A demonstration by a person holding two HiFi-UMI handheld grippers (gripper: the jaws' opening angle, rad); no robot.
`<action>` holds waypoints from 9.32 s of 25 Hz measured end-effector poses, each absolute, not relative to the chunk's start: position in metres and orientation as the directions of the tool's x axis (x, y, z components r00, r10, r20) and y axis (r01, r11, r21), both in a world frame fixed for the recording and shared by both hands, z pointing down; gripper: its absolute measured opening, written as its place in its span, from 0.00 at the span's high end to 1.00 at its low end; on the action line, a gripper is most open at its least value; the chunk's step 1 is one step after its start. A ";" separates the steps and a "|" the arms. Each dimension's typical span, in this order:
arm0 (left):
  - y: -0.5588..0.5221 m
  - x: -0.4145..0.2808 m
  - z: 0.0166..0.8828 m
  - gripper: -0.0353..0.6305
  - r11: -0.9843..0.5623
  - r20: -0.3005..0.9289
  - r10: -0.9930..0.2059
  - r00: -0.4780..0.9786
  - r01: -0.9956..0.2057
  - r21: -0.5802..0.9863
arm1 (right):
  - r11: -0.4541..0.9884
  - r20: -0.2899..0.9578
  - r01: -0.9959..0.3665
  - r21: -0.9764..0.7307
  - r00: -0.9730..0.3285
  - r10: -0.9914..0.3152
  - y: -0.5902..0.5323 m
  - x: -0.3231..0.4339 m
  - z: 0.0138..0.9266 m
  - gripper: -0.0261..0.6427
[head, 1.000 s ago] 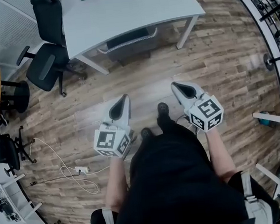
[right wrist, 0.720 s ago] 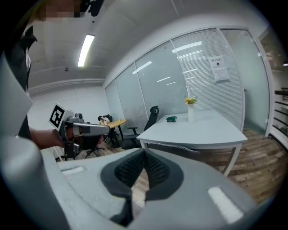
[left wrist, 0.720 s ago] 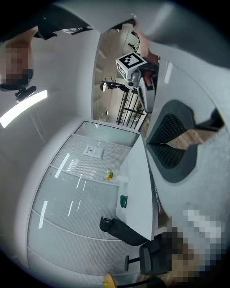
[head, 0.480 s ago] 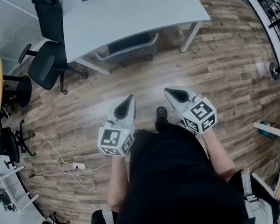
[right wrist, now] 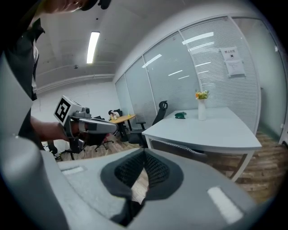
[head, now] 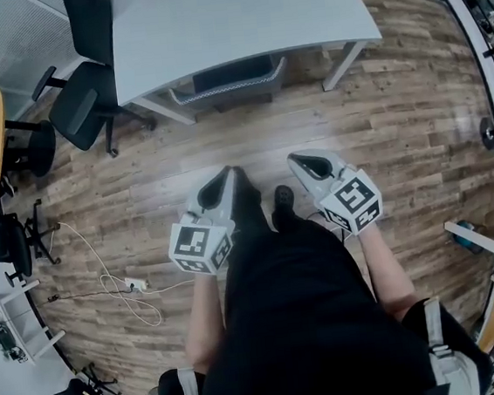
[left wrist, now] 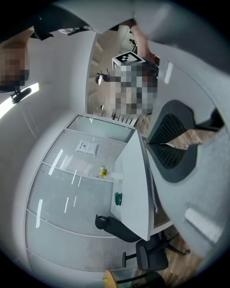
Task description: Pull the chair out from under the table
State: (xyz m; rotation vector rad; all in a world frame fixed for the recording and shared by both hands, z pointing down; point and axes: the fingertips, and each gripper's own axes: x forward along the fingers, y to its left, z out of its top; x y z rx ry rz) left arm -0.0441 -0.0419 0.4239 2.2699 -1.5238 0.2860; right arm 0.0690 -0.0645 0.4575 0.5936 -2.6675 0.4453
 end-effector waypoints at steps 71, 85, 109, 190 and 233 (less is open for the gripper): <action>-0.248 -0.164 0.636 0.65 -0.772 0.869 -0.284 0.405 -0.635 0.043 | 0.975 0.914 -0.142 0.172 -0.347 -0.211 -0.280 -0.030 0.652 0.73; -0.251 -0.165 0.669 0.64 -0.799 0.914 -0.231 0.333 -0.601 0.017 | 0.975 0.922 -0.124 0.186 -0.320 -0.216 -0.290 -0.029 0.672 0.75; -0.252 -0.171 0.679 0.69 -0.762 0.884 -0.370 0.287 -0.637 -0.112 | 0.941 0.878 -0.174 0.290 -0.342 -0.334 -0.288 -0.028 0.675 0.77; 0.029 -0.080 0.713 0.75 -0.768 0.948 -0.213 0.236 -0.641 -0.012 | 0.979 0.938 -0.096 0.178 -0.286 -0.198 -0.013 0.062 0.710 0.78; 0.143 -0.048 0.679 0.77 -0.828 0.928 -0.207 0.311 -0.561 0.003 | 0.977 0.944 -0.125 0.171 -0.264 -0.199 0.101 0.096 0.680 0.78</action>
